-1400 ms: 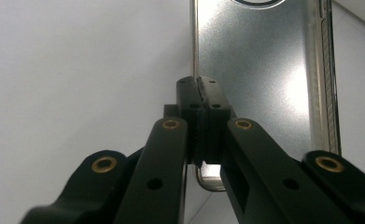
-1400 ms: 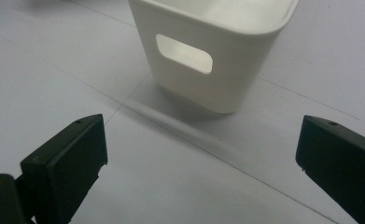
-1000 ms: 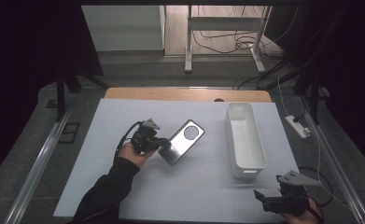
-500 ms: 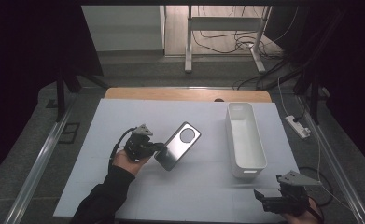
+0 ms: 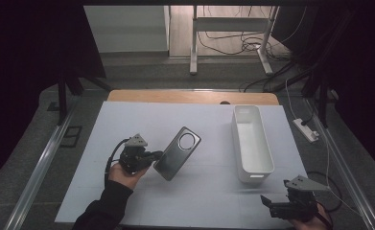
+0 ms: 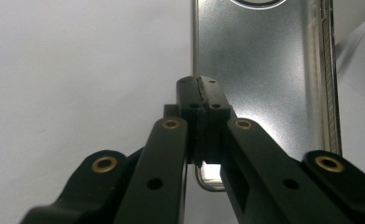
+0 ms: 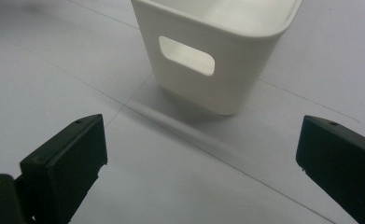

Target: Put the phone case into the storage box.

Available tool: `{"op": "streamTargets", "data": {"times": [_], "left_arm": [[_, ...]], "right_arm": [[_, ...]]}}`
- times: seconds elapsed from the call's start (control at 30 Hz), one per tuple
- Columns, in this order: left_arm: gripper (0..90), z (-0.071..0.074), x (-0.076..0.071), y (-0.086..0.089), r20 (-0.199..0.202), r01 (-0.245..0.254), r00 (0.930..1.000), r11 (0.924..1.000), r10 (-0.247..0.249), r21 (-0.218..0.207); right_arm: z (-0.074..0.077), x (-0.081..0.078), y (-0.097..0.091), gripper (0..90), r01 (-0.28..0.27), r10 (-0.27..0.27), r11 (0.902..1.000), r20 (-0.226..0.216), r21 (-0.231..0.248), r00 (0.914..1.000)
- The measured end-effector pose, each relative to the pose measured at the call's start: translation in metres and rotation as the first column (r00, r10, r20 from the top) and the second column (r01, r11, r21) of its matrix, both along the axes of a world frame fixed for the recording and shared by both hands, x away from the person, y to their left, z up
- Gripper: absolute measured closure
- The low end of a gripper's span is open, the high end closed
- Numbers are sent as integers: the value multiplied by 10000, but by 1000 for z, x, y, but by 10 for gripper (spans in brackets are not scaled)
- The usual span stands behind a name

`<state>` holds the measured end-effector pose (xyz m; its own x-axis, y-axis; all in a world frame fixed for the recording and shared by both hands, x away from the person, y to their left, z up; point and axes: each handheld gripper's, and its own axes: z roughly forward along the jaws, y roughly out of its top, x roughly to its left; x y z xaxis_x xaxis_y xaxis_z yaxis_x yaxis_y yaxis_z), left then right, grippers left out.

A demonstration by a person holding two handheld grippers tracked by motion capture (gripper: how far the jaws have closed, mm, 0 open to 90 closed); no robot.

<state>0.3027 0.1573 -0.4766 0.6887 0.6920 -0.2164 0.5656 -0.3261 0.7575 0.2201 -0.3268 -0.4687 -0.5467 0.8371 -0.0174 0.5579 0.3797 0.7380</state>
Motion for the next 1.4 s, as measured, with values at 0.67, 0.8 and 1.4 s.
{"op": "streamTargets", "data": {"times": [0.67,0.8,1.4], "left_arm": [[892,2,-45,-1,691,-409,9968,9991,412,-57],[893,2,-55,-1,681,-457,9966,9987,471,-223],[892,1,-69,0,759,-663,9948,9975,678,-223]], "right_arm": [[0,0,-1,23,-89,89,9999,14,105,10000],[1,-1,0,22,-183,182,9997,113,132,9998],[6,-2,-1,0,-558,550,9949,116,841,9984]]}}
